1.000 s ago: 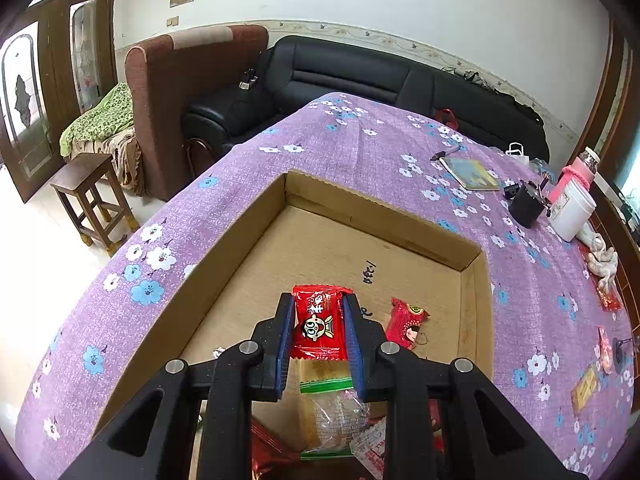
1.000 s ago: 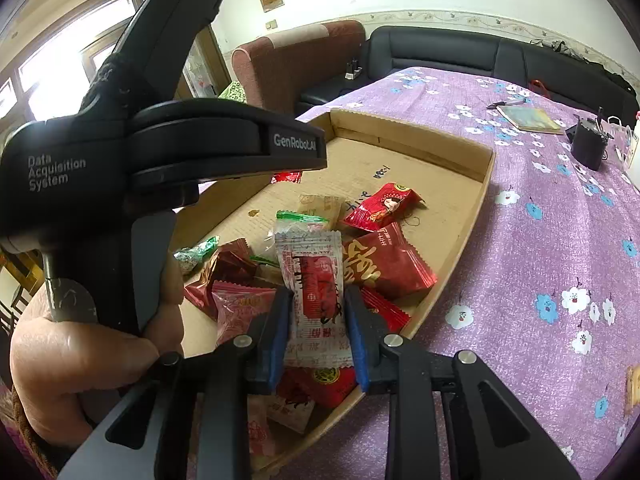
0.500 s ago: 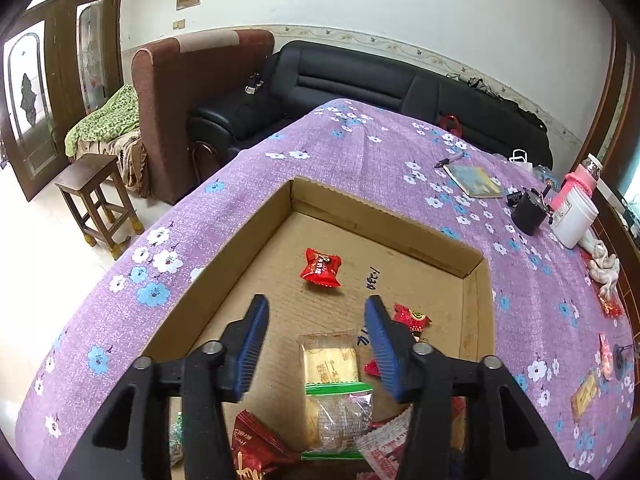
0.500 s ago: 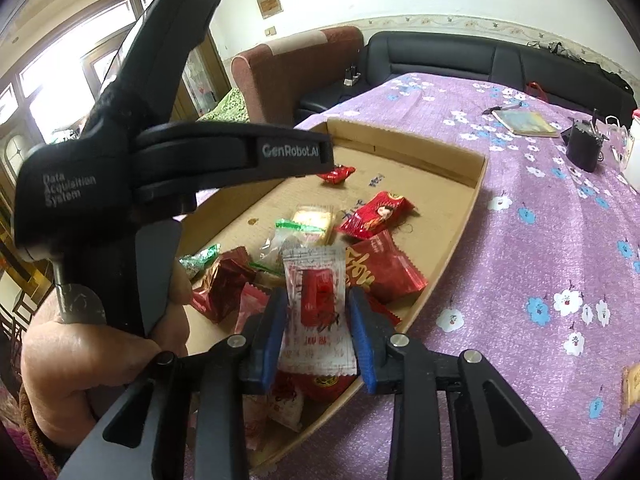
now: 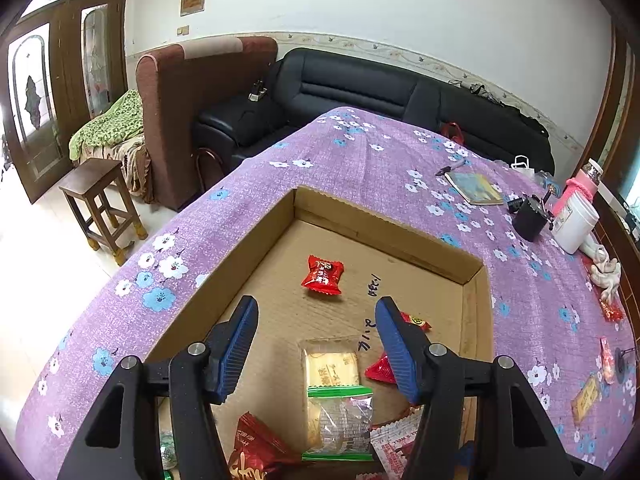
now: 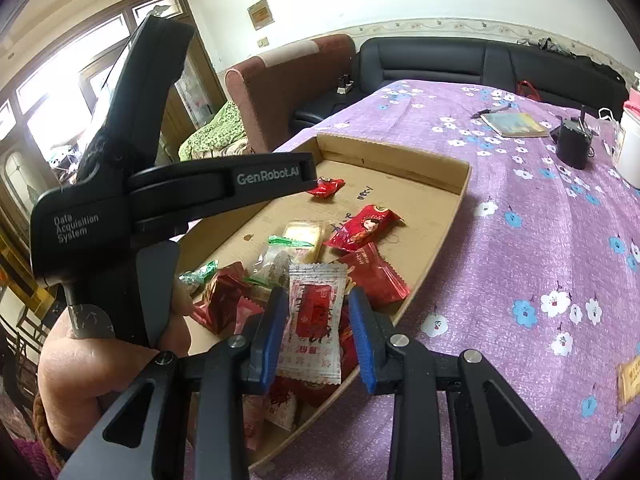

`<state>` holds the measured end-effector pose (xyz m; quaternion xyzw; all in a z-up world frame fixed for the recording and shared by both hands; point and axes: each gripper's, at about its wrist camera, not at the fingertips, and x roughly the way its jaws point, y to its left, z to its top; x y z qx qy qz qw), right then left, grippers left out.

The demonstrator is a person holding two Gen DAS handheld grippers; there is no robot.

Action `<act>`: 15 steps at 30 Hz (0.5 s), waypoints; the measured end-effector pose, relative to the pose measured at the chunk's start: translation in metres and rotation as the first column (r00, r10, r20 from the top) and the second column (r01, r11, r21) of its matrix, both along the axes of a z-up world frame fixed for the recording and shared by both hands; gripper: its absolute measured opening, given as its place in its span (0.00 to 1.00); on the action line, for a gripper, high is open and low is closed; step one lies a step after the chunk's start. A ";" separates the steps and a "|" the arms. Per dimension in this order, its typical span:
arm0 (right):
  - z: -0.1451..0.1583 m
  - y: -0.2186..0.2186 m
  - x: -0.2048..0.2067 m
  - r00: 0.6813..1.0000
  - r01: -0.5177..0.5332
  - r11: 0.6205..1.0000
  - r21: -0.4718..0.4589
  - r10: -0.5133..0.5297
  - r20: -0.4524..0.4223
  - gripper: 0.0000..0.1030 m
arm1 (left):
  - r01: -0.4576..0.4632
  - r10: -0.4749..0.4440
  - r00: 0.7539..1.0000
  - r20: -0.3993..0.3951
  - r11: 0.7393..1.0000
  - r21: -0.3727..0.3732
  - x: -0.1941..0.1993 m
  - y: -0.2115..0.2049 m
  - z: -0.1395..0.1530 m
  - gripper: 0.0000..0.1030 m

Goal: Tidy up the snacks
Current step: 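Open the left gripper to drop the red candy while right drops its white-and-red packet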

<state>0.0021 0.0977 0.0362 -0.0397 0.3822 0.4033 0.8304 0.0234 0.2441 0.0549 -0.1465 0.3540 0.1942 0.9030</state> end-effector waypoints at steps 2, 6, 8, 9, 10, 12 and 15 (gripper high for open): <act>0.001 -0.002 0.002 1.000 0.005 1.000 0.007 -0.005 -0.010 0.30 | 0.001 -0.001 1.000 -0.003 1.000 0.002 0.001 -0.001 0.000 0.63; 0.003 -0.008 0.004 0.999 0.020 1.000 0.016 -0.020 -0.030 0.30 | 0.002 -0.002 1.000 -0.003 1.000 0.006 0.001 -0.001 0.001 0.64; 0.006 -0.012 0.007 0.998 0.031 0.999 0.027 -0.030 -0.046 0.30 | 0.002 -0.002 1.000 -0.002 1.000 0.007 0.001 -0.001 0.001 0.64; 0.007 -0.013 0.008 0.998 0.035 0.999 0.029 -0.034 -0.051 0.30 | 0.002 -0.002 1.000 -0.002 1.000 0.008 0.001 -0.001 0.001 0.64; 0.008 -0.015 0.009 0.998 0.041 0.999 0.031 -0.039 -0.053 0.31 | 0.001 -0.001 1.000 -0.001 1.000 0.007 0.001 -0.001 0.001 0.64; 0.013 -0.020 0.010 0.997 0.054 0.998 0.039 -0.052 -0.054 0.33 | 0.000 0.000 1.000 -0.001 1.000 0.009 0.002 -0.002 0.001 0.64; 0.018 -0.029 0.010 0.997 0.071 0.997 0.039 -0.069 -0.045 0.35 | 0.000 0.000 1.000 -0.002 1.000 0.011 0.002 -0.002 0.001 0.64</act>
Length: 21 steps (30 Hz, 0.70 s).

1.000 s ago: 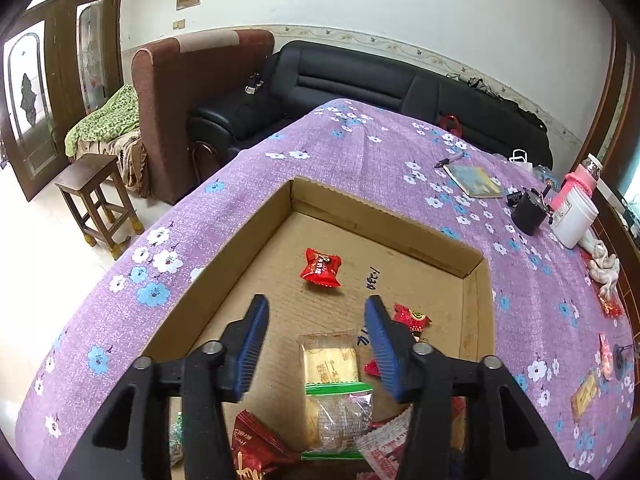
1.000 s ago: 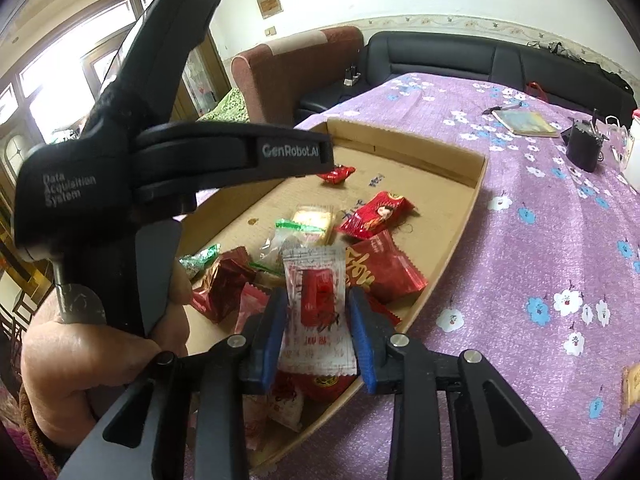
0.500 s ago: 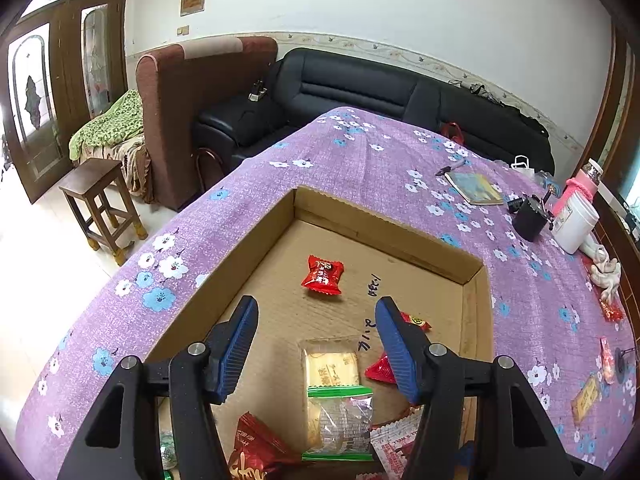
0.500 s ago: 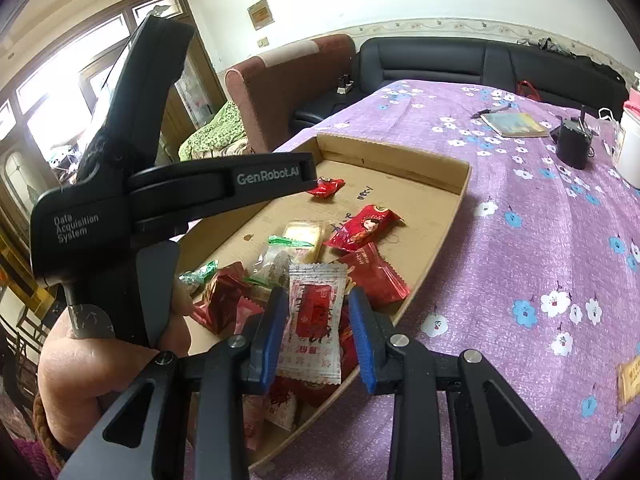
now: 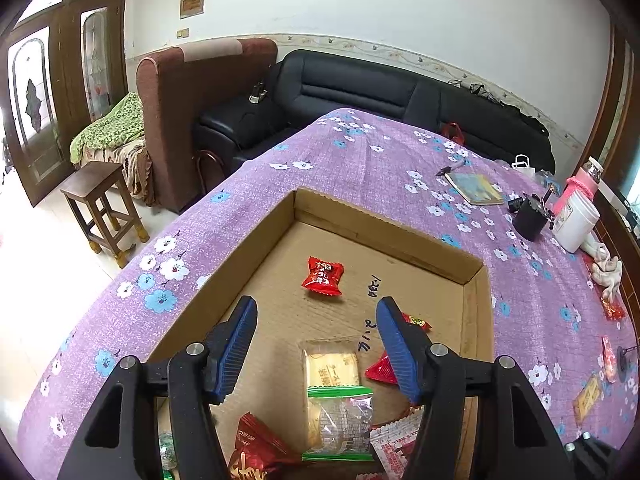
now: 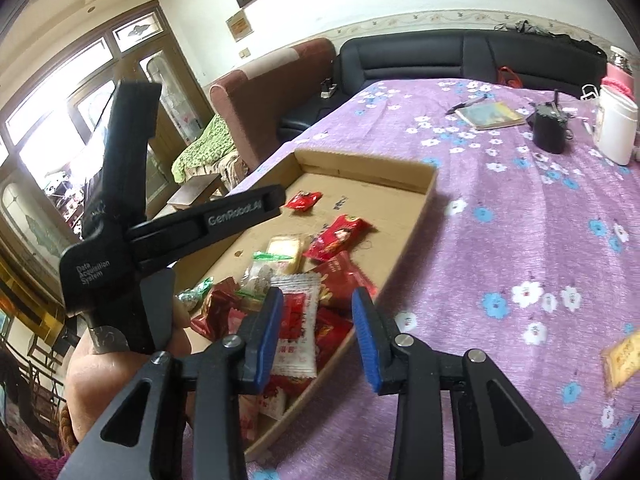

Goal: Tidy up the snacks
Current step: 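Open the left gripper to drop the red candy while right drops its white-and-red packet, then move both open grippers back to the remaining snacks on the table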

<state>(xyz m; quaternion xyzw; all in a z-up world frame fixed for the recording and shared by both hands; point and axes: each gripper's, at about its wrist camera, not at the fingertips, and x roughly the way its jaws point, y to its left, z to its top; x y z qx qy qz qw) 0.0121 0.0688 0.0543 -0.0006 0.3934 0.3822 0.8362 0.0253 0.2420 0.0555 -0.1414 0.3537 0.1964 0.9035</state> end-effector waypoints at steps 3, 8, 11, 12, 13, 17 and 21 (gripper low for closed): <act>0.004 -0.012 0.001 1.000 0.022 1.000 -0.009 -0.022 0.013 0.37 | 0.000 0.000 1.000 0.000 1.000 0.001 0.000 0.000 0.000 0.64; 0.004 -0.038 0.007 0.998 0.068 0.997 -0.029 -0.068 0.017 0.38 | 0.004 -0.004 1.000 -0.006 1.000 0.013 0.001 -0.003 -0.001 0.64; 0.003 -0.056 0.015 0.994 0.104 0.994 -0.035 -0.103 0.020 0.38 | 0.004 -0.004 1.000 -0.006 1.000 0.016 0.001 -0.004 0.000 0.65; 0.003 -0.063 0.018 0.993 0.121 0.992 -0.038 -0.120 0.021 0.38 | 0.003 -0.003 1.000 -0.005 1.000 0.015 0.001 -0.003 0.000 0.66; 0.002 -0.070 0.022 0.990 0.138 0.990 -0.038 -0.137 0.022 0.38 | 0.002 -0.002 1.000 -0.004 1.000 0.017 0.001 -0.004 0.000 0.66; 0.004 -0.110 0.039 0.970 0.238 0.971 -0.021 -0.237 0.043 0.38 | -0.001 0.001 1.000 -0.002 1.000 0.026 0.000 -0.006 0.001 0.67; 0.006 -0.161 0.059 0.928 0.365 0.930 0.037 -0.367 0.063 0.38 | 0.004 -0.005 1.000 0.031 1.000 0.013 -0.003 -0.009 0.004 0.67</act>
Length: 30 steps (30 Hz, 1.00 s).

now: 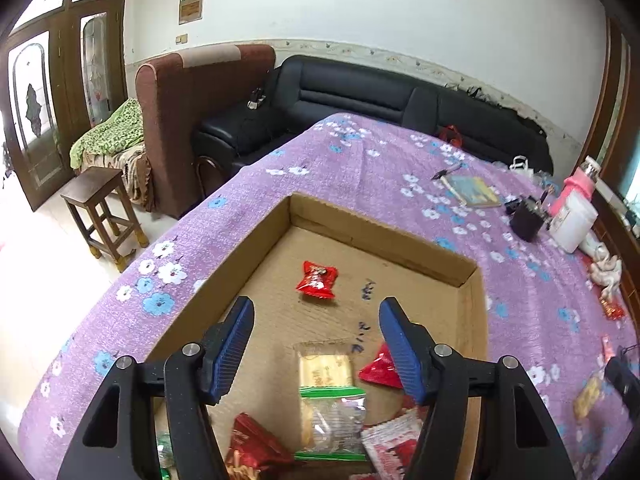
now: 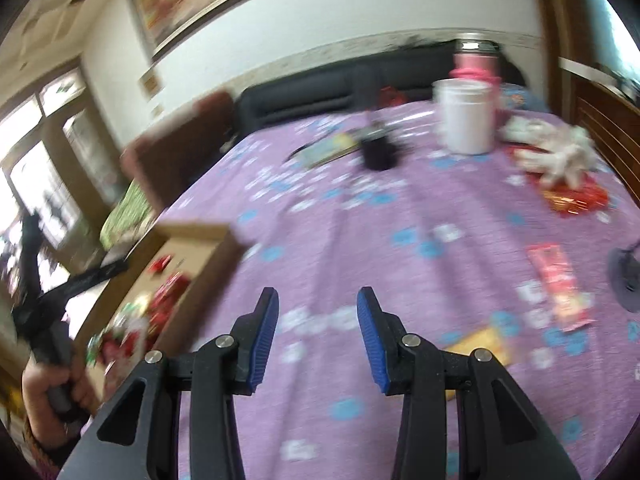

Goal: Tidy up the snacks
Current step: 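Move both open grippers back to the remaining snacks on the table, then grasp the pink cartoon snack packet with the right gripper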

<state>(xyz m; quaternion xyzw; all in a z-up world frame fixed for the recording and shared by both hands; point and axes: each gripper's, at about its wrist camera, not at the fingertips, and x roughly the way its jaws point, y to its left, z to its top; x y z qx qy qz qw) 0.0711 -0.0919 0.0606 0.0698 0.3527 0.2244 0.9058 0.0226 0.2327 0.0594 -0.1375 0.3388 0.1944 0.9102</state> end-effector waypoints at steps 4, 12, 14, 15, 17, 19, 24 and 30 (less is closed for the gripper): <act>-0.003 -0.039 0.016 0.993 0.116 0.992 -0.041 -0.115 0.028 0.38 | 0.012 -0.015 0.999 0.046 0.998 0.059 -0.005 -0.015 0.009 0.67; 0.003 -0.098 0.033 0.966 0.260 0.965 -0.015 -0.260 0.009 0.38 | 0.239 -0.247 0.968 0.041 0.960 0.147 -0.009 -0.084 0.032 0.71; 0.005 -0.112 0.036 0.950 0.311 0.950 -0.029 -0.310 0.025 0.38 | 0.361 -0.365 0.931 0.017 0.926 0.110 -0.008 -0.109 0.033 0.73; 0.008 -0.119 0.037 0.943 0.332 0.942 -0.046 -0.331 0.037 0.38 | 0.428 -0.430 0.903 0.001 0.900 0.079 -0.006 -0.122 0.033 0.73; 0.007 -0.130 0.041 0.930 0.368 0.925 -0.098 -0.364 0.055 0.38 | 0.543 -0.542 0.840 -0.023 0.840 0.014 -0.001 -0.150 0.033 0.73; -0.001 -0.138 0.048 0.928 0.371 0.921 -0.120 -0.371 0.020 0.38 | 0.639 -0.643 0.765 -0.039 0.765 -0.076 0.006 -0.179 0.030 0.74; -0.024 -0.148 0.065 0.924 0.367 0.923 -0.120 -0.376 -0.072 0.38 | 0.754 -0.764 0.634 -0.115 0.645 -0.126 0.026 -0.247 0.014 0.80; -0.043 -0.137 0.078 0.926 0.342 0.919 -0.197 -0.365 -0.096 0.41 | 0.763 -0.768 0.611 -0.191 0.636 -0.119 0.041 -0.271 -0.008 0.80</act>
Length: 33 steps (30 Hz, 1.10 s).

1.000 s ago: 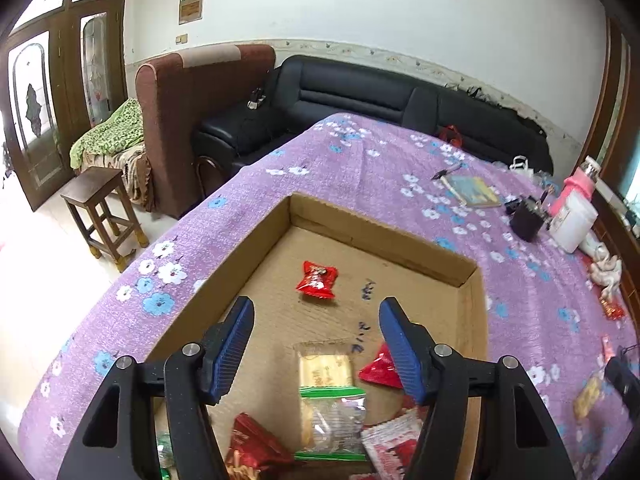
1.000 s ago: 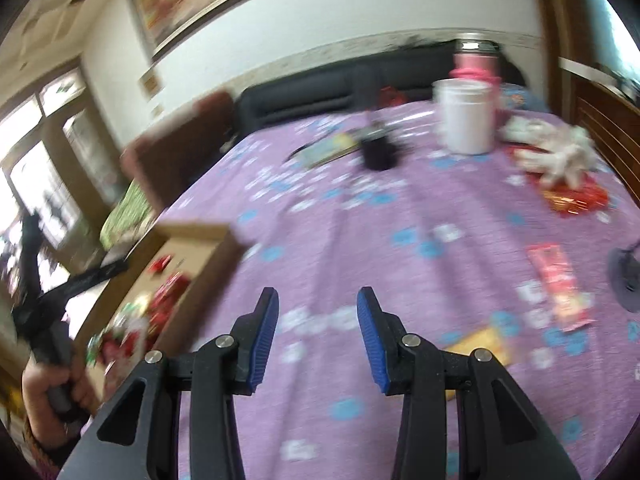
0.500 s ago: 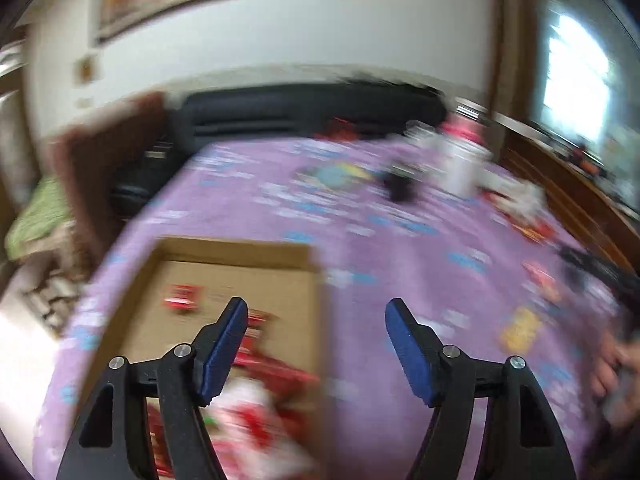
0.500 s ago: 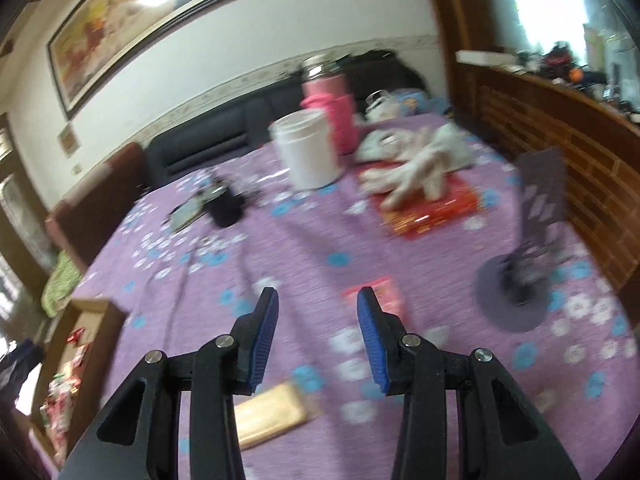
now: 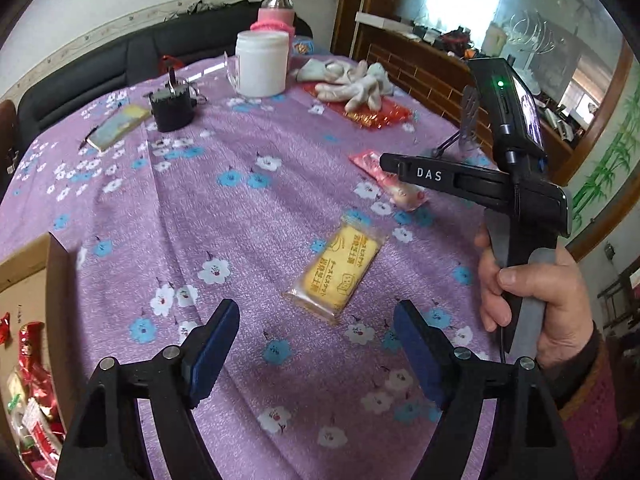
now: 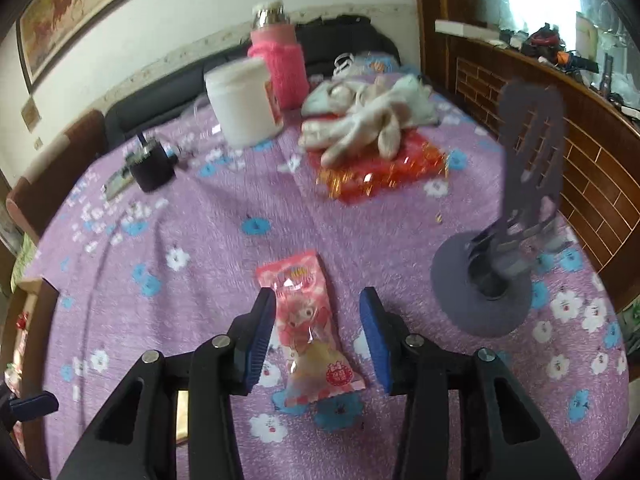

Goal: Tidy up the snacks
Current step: 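Grasp the pink cartoon snack packet with the right gripper, then grasp the yellow biscuit packet with the left gripper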

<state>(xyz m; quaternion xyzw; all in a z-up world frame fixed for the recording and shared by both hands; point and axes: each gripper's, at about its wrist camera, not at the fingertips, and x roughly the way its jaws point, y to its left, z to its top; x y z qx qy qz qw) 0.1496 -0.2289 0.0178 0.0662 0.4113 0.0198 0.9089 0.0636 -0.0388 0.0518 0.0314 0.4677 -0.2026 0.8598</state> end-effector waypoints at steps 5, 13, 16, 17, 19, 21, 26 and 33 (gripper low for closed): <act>-0.012 0.017 0.004 0.999 -0.028 0.993 -0.114 0.024 -0.032 0.25 | -0.024 0.024 1.000 -0.012 1.000 -0.016 0.009 0.004 -0.007 0.80; 0.017 0.005 -0.010 0.998 0.001 1.000 0.014 -0.001 0.056 0.24 | 0.082 -0.083 0.996 0.017 0.995 0.053 0.009 -0.031 -0.015 0.80; 0.020 -0.006 -0.011 0.998 0.005 0.995 0.100 -0.011 0.057 0.24 | 0.099 -0.108 0.993 0.054 0.984 0.149 0.012 -0.053 -0.023 0.80; 0.020 -0.007 -0.011 0.998 0.008 0.994 0.106 -0.014 0.058 0.24 | 0.097 -0.108 0.992 0.058 0.982 0.164 0.015 -0.057 -0.025 0.80; 0.024 -0.007 -0.013 0.998 0.013 0.994 0.107 -0.020 0.064 0.24 | 0.113 -0.121 0.992 0.043 0.980 0.163 0.021 -0.063 -0.031 0.80; 0.027 -0.008 -0.015 0.997 0.015 0.993 0.113 -0.024 0.075 0.24 | 0.118 -0.125 0.992 0.033 0.979 0.168 0.026 -0.067 -0.036 0.70; 0.032 -0.004 -0.018 0.996 0.000 0.992 0.124 -0.012 0.092 0.24 | 0.084 -0.090 0.995 0.032 0.985 0.149 0.032 -0.064 -0.041 0.38; 0.034 0.023 -0.026 0.991 -0.095 0.990 0.103 0.085 0.103 0.24 | -0.098 0.094 0.995 0.036 0.987 0.127 0.019 -0.006 -0.037 0.35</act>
